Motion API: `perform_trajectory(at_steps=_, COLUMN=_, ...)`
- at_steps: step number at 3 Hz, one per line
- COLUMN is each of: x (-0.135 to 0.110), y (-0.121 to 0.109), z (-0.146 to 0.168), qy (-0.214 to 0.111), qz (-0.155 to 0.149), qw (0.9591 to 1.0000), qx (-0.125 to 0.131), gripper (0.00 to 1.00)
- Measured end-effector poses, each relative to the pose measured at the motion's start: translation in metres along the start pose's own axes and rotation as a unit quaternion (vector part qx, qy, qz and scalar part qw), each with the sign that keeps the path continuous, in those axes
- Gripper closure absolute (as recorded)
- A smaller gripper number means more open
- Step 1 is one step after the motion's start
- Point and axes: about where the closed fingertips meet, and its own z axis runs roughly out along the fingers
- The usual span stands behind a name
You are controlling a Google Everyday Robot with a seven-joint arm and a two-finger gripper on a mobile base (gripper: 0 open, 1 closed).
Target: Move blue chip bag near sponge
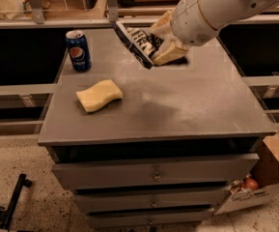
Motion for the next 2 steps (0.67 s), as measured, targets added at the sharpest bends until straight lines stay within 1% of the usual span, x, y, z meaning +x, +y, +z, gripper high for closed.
perform_trajectory(at_steps=1, x=-0.0012, y=0.0004, z=0.0012, qy=-0.001, qz=-0.001, qw=1.0000, qx=-0.001, gripper=0.00)
perform_trajectory(at_steps=2, x=-0.0012, y=0.0004, z=0.0013, qy=-0.001, qz=-0.001, qw=1.0000, qx=-0.001, gripper=0.00)
